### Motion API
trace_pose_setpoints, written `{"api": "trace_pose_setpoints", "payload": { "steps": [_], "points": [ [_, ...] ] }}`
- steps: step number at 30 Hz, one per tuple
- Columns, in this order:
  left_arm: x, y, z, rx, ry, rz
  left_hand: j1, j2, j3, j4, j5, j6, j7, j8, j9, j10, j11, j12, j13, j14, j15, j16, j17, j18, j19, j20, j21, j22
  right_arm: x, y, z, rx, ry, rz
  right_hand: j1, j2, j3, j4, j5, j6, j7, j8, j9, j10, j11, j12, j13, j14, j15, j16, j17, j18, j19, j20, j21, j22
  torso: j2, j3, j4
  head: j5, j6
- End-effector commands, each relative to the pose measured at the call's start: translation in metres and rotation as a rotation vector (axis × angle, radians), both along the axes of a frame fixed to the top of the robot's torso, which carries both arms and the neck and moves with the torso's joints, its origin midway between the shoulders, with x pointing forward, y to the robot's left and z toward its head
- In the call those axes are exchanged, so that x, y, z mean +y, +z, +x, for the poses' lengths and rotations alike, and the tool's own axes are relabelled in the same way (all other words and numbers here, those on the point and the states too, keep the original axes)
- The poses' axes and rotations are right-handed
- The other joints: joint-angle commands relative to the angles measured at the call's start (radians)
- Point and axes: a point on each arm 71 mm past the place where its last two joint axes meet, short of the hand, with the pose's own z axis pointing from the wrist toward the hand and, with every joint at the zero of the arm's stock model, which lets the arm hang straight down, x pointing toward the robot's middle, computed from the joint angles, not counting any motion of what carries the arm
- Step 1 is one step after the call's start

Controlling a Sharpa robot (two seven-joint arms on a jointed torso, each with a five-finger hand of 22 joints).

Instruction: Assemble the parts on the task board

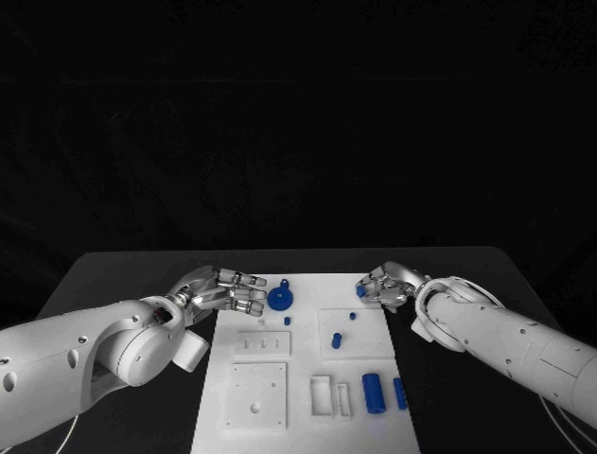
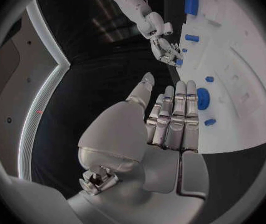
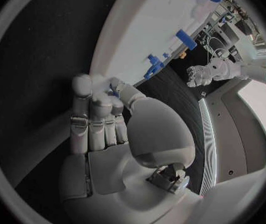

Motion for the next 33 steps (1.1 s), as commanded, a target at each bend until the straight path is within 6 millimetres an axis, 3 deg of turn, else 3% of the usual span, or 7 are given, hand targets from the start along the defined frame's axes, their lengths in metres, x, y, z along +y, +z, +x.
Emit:
{"api": "trace_pose_setpoints", "payload": {
  "steps": [1,12,23,28,33],
  "points": [
    [-0.0027,0.0006,-0.0009,0.004,-0.020,-0.009,0.003,-0.006,0.000,0.007,-0.002,-0.010,0.001,0.000,0.000,-0.007,-0.002,0.005,0.001,0.006,0.003,-0.004,0.001,-0.009,0.005,0.000,-0.007,0.001,0.0030,-0.0029,-0.0010,0.015,0.019,-0.008,-0.009,0.004,-0.002,0.004,-0.010,0.032,0.005,-0.002,0.003,0.005,0.001,0.007,0.003,0.002,-0.003,0.008,0.002,-0.018,0.039,-0.004,0.002,0.002,0.000,0.0007,0.0001,0.000,0.000],
    [-0.0025,0.0003,-0.0012,0.007,-0.025,-0.006,0.004,-0.005,0.000,0.008,-0.003,-0.012,0.001,0.000,0.000,-0.007,-0.002,0.005,0.001,0.005,0.003,-0.004,0.001,-0.009,0.005,0.000,-0.008,0.001,0.0030,-0.0019,-0.0001,0.009,-0.008,0.023,-0.022,0.031,-0.014,0.031,-0.027,0.140,0.013,-0.001,0.007,0.000,0.024,0.013,0.004,0.001,0.011,0.010,0.004,-0.004,0.041,0.010,-0.005,0.005,0.001,0.0008,-0.0006,-0.003,0.000],
    [-0.0023,-0.0001,-0.0010,0.011,-0.023,-0.002,0.003,-0.005,0.000,0.011,-0.002,-0.012,0.001,0.000,0.000,-0.007,-0.002,0.005,0.001,0.005,0.004,-0.004,0.001,-0.009,0.005,0.000,-0.008,0.001,0.0034,-0.0005,0.0009,-0.009,-0.041,0.042,-0.019,0.039,-0.122,0.070,-0.010,0.155,0.010,-0.001,0.007,0.001,0.026,0.016,-0.001,0.002,0.014,0.011,0.005,0.001,0.043,0.014,-0.009,0.003,0.000,-0.0001,0.0010,-0.005,0.000],
    [-0.0020,-0.0002,-0.0007,0.012,-0.021,-0.001,0.003,-0.005,0.000,0.011,-0.002,-0.012,0.001,0.000,0.000,-0.007,-0.002,0.005,0.001,0.005,0.004,-0.004,0.001,-0.009,0.005,0.000,-0.008,0.001,0.0033,0.0010,0.0011,-0.021,-0.060,0.054,-0.019,0.040,-0.135,0.073,0.002,0.157,0.010,-0.001,0.007,0.003,0.026,0.018,-0.001,0.004,0.014,0.014,0.007,0.002,0.044,0.014,-0.007,0.002,0.000,0.0002,0.0001,-0.005,0.000],
    [-0.0008,-0.0003,-0.0002,0.008,-0.017,0.007,0.005,-0.007,0.000,0.011,0.000,-0.008,0.001,0.001,0.000,-0.008,-0.002,0.005,0.001,0.005,0.003,-0.004,0.001,-0.009,0.006,0.000,-0.008,0.001,0.0025,0.0031,0.0006,-0.032,-0.079,0.066,-0.023,0.036,-0.139,0.075,0.046,0.161,0.010,-0.001,0.007,0.007,0.025,0.020,0.000,0.007,0.013,0.019,0.011,0.004,0.046,0.013,0.001,0.003,0.000,0.0011,-0.0006,-0.002,0.000]
  ]
}}
